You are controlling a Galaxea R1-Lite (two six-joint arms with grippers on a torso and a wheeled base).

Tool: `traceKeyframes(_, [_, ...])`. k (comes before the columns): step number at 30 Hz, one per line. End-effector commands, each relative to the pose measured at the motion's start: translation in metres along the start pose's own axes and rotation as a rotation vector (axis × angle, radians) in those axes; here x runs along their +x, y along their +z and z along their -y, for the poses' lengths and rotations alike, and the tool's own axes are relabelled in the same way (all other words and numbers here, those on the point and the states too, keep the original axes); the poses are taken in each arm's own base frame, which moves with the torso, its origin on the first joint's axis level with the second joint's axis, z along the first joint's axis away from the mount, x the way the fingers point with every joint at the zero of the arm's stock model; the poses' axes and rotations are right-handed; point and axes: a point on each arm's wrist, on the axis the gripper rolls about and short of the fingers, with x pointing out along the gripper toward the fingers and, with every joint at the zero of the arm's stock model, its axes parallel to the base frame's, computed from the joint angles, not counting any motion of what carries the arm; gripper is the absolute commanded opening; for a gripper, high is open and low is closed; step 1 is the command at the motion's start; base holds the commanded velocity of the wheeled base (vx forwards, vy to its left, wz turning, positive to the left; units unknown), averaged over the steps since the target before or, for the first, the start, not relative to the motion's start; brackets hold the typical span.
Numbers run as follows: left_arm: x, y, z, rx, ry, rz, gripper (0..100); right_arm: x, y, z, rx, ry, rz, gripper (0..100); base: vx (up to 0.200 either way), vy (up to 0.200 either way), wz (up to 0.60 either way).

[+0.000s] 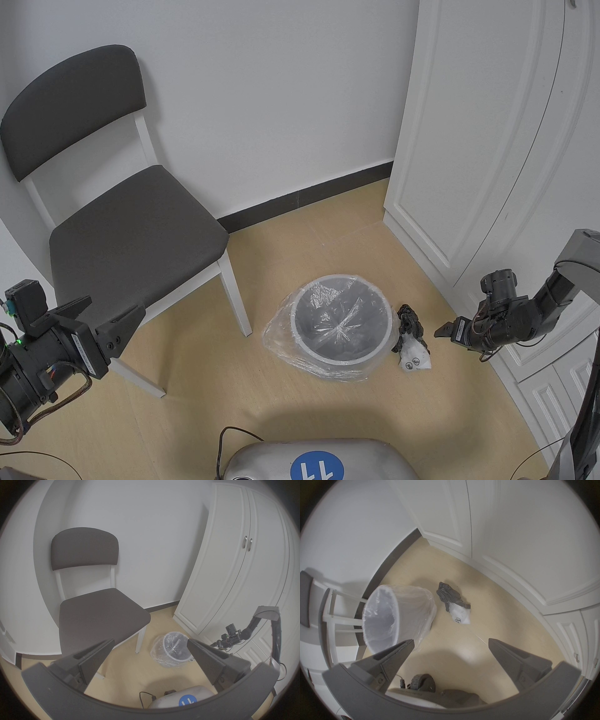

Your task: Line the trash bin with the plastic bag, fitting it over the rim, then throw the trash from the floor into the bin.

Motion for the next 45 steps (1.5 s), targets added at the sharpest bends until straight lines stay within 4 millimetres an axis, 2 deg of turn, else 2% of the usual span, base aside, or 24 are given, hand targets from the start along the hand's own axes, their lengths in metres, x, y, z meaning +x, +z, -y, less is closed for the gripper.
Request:
traceKeyframes(1, [0.0,0.002,0.0,-0.002,-0.001,0.009,100,0.064,0.01,0.017,0.04,-0.033,-0.027,100,0.0,0.0,0.0])
traceKeyframes(2, [0.0,0.002,0.0,-0.002,-0.001,0.009,100,0.066,0.012,0.016,0.041,-0.033,-0.025,100,0.0,0.0,0.0])
traceKeyframes(4, [0.0,0.004,0.001,-0.007,-0.002,0.016,100,0.077,0.029,0.009,0.039,-0.033,-0.03,100,0.0,0.0,0.0])
traceKeyframes(5, [0.0,0.004,0.001,-0.007,-0.002,0.016,100,0.078,0.031,0.008,0.038,-0.034,-0.032,100,0.0,0.0,0.0])
traceKeyframes(6, [0.0,0.004,0.001,-0.008,-0.002,0.013,100,0.083,0.041,0.004,0.028,-0.037,-0.044,100,0.0,0.0,0.0])
traceKeyframes(7, [0.0,0.004,0.001,-0.008,-0.002,0.013,100,0.083,0.041,0.004,0.028,-0.037,-0.044,100,0.0,0.0,0.0])
traceKeyframes(8, [0.002,0.002,0.001,-0.006,0.001,0.003,100,0.093,0.055,0.001,0.006,-0.043,-0.055,100,0.0,0.0,0.0])
traceKeyframes(10, [0.003,0.0,0.001,-0.008,0.003,0.0,100,0.103,0.066,0.002,0.001,-0.046,-0.05,100,0.0,0.0,0.0])
traceKeyframes(17, [0.011,-0.002,-0.002,-0.054,0.034,-0.005,100,0.136,0.091,-0.005,-0.007,-0.04,-0.055,100,0.0,0.0,0.0])
traceKeyframes(23, [0.01,-0.012,-0.006,-0.053,0.042,-0.006,100,0.143,0.082,-0.009,-0.007,-0.045,-0.114,100,0.0,0.0,0.0])
traceKeyframes(31, [0.011,-0.016,-0.005,-0.054,0.034,-0.004,100,0.16,0.073,-0.037,-0.006,0.024,-0.026,100,0.0,0.0,0.0])
traceKeyframes(38, [0.024,-0.021,-0.005,-0.049,0.055,-0.033,100,0.181,0.07,-0.035,-0.029,0.017,-0.003,100,0.0,0.0,0.0])
traceKeyframes(40, [0.024,-0.023,-0.006,-0.05,0.063,-0.034,100,0.186,0.067,-0.035,-0.054,0.016,-0.008,100,0.0,0.0,0.0])
traceKeyframes(42, [0.021,-0.026,-0.01,-0.054,0.075,-0.023,100,0.198,0.054,-0.03,-0.12,0.005,-0.035,100,0.0,0.0,0.0])
traceKeyframes(45, [0.02,-0.026,-0.015,-0.063,0.102,-0.007,100,0.201,0.051,-0.031,-0.166,0.007,-0.039,100,0.0,0.0,0.0])
